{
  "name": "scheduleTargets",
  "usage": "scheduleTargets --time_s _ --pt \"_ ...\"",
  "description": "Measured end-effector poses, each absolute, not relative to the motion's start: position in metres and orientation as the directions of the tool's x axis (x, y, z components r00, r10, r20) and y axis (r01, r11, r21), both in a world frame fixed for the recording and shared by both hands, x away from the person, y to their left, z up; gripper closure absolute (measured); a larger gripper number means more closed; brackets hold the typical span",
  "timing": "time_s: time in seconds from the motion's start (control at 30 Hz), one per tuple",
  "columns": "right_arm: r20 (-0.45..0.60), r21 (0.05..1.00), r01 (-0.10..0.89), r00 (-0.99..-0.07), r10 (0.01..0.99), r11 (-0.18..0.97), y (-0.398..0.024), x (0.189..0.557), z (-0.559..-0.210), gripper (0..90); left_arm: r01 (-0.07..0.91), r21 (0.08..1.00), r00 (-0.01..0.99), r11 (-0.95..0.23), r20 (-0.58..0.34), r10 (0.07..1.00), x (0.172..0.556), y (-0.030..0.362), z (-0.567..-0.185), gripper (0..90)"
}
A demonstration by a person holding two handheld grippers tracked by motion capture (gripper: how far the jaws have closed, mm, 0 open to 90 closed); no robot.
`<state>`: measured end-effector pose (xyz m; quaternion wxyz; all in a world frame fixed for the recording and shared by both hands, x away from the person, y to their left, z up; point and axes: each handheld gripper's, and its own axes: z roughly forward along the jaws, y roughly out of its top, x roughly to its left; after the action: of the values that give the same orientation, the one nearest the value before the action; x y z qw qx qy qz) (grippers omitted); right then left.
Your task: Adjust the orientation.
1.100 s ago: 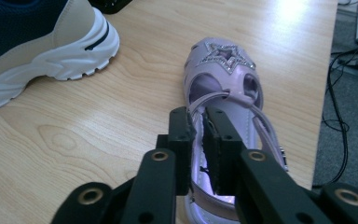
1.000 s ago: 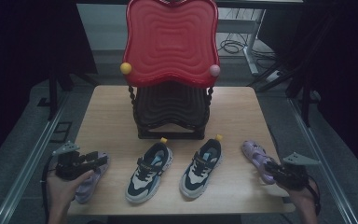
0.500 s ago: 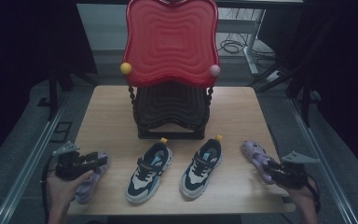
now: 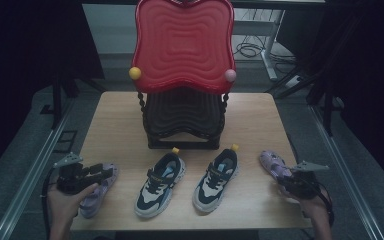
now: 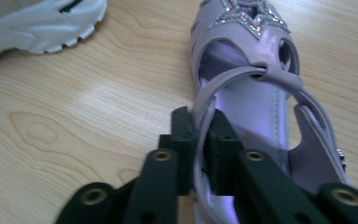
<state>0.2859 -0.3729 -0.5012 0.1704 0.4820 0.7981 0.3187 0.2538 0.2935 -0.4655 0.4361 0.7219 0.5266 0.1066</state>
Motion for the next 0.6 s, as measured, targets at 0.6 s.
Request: scheduleTargets --time_s 0.6 --pt "0.038 0.683 0.656 -0.472 0.881 0.323 -0.374 0.285 -0.502 84.0 0.700 0.711 0.385 -0.065 -0.299 0.873 0.214 0.313 -0.470 46.1"
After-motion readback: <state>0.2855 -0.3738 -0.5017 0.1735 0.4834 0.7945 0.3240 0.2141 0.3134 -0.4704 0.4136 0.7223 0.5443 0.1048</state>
